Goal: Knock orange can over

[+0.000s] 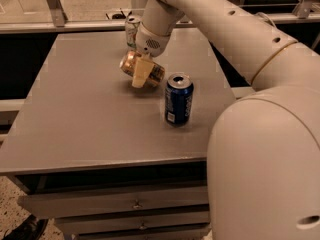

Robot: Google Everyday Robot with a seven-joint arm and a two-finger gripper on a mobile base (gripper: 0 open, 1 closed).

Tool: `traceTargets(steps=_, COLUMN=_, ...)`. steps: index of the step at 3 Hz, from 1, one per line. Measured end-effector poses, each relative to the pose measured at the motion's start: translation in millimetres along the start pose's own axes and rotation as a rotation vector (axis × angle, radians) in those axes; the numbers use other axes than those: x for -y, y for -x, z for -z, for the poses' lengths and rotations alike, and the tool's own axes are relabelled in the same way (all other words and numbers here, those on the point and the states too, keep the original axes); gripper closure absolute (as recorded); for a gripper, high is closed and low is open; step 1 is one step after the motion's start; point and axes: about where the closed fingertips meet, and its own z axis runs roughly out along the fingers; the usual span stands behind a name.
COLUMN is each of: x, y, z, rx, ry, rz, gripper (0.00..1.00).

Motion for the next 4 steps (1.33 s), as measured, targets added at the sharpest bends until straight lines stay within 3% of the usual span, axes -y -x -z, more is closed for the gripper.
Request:
traceTargets(steps=3, x=-3.1, y=1.0, z=-15.2, rx=-0.057, ry=-0.025, rz=0.000, gripper=0.13)
traceTargets(steps=4, x=-4.9, y=1.9, z=-19.8, rx=-0.067, ry=-0.025, rz=0.006, gripper=0.00)
